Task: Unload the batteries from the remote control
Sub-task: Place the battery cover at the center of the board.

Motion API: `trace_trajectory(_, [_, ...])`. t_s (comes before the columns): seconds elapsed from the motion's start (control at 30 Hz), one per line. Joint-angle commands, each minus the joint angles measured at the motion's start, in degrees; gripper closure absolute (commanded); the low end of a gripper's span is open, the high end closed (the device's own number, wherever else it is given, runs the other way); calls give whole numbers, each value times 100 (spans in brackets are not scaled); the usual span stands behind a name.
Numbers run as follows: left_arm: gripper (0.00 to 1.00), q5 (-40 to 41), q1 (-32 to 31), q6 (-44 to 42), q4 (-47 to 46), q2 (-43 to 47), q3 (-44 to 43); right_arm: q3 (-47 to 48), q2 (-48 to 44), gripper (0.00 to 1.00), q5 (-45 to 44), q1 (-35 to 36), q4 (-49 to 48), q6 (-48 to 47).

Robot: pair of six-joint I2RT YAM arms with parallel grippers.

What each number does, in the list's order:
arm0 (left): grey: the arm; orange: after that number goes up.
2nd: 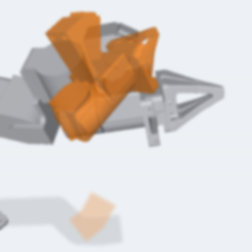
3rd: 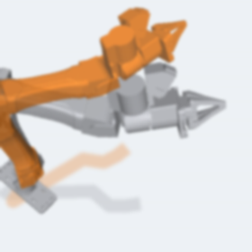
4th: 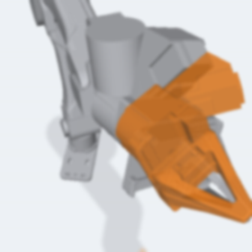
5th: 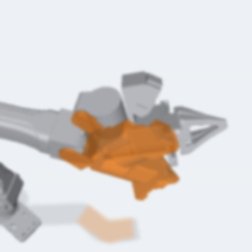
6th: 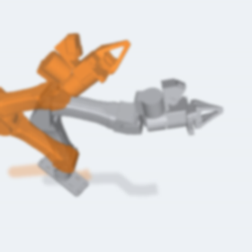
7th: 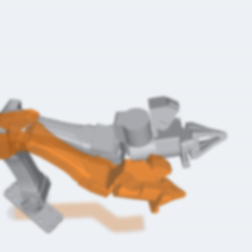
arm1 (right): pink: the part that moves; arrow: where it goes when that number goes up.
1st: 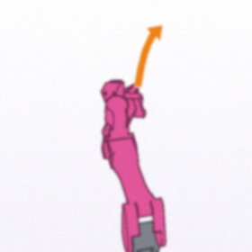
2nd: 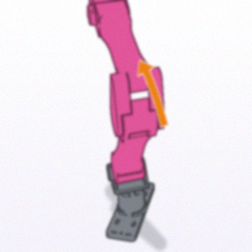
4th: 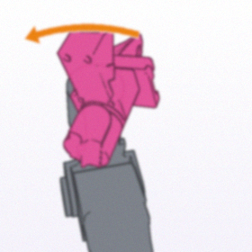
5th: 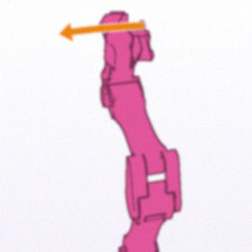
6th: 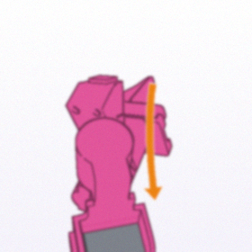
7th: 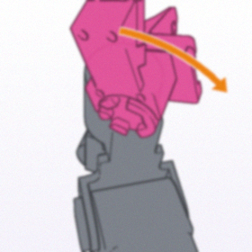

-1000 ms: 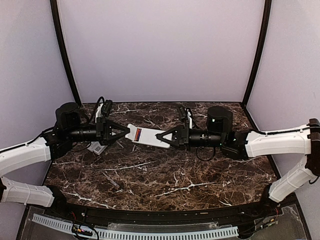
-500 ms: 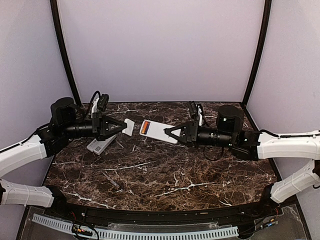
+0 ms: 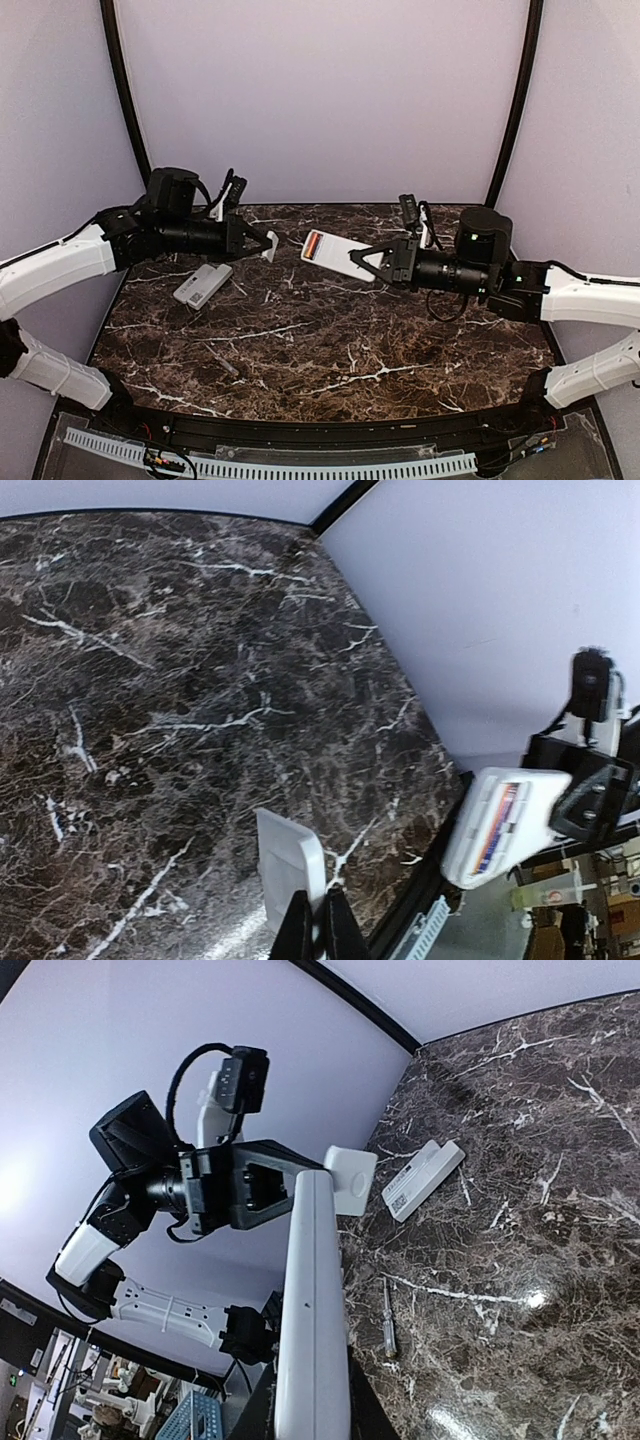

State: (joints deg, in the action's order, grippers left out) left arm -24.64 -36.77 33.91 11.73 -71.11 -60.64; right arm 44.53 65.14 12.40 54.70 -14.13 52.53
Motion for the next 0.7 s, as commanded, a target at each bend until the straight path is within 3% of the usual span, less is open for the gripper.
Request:
trace_trajectory(0.0, [100,1334,-201,-685,901,-860,-435,-116,-134,100,-245,-27,79,-225])
trace_trajectory(0.33, [100,2206,-304,-1050,1062,-2540,-1327,-147,-36,100,-230,-20,16,-253])
trace_trajectory(0.67, [100,3037,-304,-1216,1421,-3626,-2071,-70,190,100,-189,-20,-15,-237])
